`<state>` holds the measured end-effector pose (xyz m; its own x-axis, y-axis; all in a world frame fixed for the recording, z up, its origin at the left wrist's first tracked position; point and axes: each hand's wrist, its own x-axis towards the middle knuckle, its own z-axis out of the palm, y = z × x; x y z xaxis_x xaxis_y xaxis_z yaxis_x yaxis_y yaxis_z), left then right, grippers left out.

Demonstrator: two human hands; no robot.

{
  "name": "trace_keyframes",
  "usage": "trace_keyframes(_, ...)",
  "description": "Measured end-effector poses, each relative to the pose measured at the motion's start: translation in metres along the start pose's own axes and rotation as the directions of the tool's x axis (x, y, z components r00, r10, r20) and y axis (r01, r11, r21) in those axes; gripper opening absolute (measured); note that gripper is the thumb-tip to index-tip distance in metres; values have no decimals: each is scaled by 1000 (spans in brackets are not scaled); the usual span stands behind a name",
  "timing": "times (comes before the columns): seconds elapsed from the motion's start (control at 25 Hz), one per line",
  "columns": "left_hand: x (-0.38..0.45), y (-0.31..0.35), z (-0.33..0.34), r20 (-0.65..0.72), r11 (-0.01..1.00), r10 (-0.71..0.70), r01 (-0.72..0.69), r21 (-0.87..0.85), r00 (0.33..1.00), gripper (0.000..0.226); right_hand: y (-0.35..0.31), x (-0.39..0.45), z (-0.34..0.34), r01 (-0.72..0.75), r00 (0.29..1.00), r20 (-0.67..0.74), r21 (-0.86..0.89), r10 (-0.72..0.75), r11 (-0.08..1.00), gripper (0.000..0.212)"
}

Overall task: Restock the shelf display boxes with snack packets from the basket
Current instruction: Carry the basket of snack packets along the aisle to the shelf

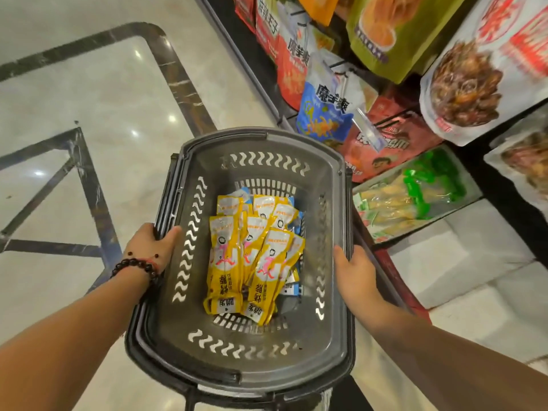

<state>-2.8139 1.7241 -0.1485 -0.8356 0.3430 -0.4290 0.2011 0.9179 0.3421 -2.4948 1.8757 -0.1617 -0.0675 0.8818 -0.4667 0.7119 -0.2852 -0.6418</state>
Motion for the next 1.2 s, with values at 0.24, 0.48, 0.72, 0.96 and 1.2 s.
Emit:
trace_keyframes(0.24,28,12,-4,-8,999,50,-49,24,999,51,-4,-2,13,-30,999,-31,68,32,997,33)
trace_keyframes(0.48,51,41,-1,28,993,114,-113,-23,993,57,-15,17,10,-2,995,-100,139,16,990,34)
trace_keyframes(0.72,79,72,15,-130,967,242,-228,113,962,53,-20,44,5,64,996,-70,136,-55,989,33)
trace_keyframes(0.96,117,79,10,-186,908,381,-329,259,906,52,-30,40,22,69,997,-2,285,-71,956,16)
trace_keyframes(1.2,129,83,-2,-150,874,449,-398,278,881,52,-19,12,48,37,999,23,356,-48,934,17)
